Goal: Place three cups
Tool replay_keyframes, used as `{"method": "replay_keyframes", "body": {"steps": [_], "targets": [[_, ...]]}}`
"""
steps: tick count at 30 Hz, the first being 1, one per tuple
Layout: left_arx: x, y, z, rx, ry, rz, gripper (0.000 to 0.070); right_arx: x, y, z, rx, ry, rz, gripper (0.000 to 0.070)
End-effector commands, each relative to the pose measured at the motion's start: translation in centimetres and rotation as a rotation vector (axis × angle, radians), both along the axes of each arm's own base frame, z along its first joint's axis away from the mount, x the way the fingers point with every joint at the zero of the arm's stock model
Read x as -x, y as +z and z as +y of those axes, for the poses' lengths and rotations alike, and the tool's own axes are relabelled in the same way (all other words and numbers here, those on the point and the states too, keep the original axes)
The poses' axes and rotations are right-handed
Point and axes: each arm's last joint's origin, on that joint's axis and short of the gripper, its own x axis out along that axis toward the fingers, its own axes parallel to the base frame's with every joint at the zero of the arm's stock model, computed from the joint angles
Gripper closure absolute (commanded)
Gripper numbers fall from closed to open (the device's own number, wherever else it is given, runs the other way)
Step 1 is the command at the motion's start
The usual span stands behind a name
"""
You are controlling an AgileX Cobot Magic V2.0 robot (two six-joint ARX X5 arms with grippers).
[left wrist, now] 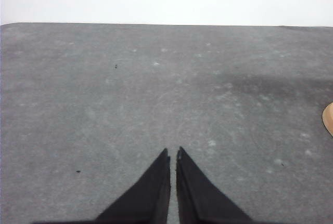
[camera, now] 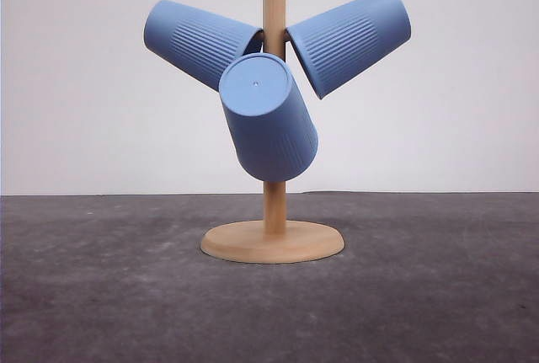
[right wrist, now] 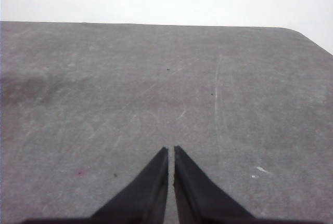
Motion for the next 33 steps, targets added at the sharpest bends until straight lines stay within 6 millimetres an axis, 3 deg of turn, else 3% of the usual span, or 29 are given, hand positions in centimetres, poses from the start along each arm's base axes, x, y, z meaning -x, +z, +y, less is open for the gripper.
{"method": "replay_keyframes", "body": {"steps": [1, 33], "targets": [[-0.06, -0.53, 0.0, -0.001, 0.002, 0.019, 0.07, -0.03, 0.02, -0.02, -0.012, -0.006, -0.007, 0.0681], [-0.06, -0.53, 0.0, -0.001, 0.002, 0.019, 0.07, -0.03, 0.02, -0.02, -0.012, -0.006, -0.007, 0.0681]]}}
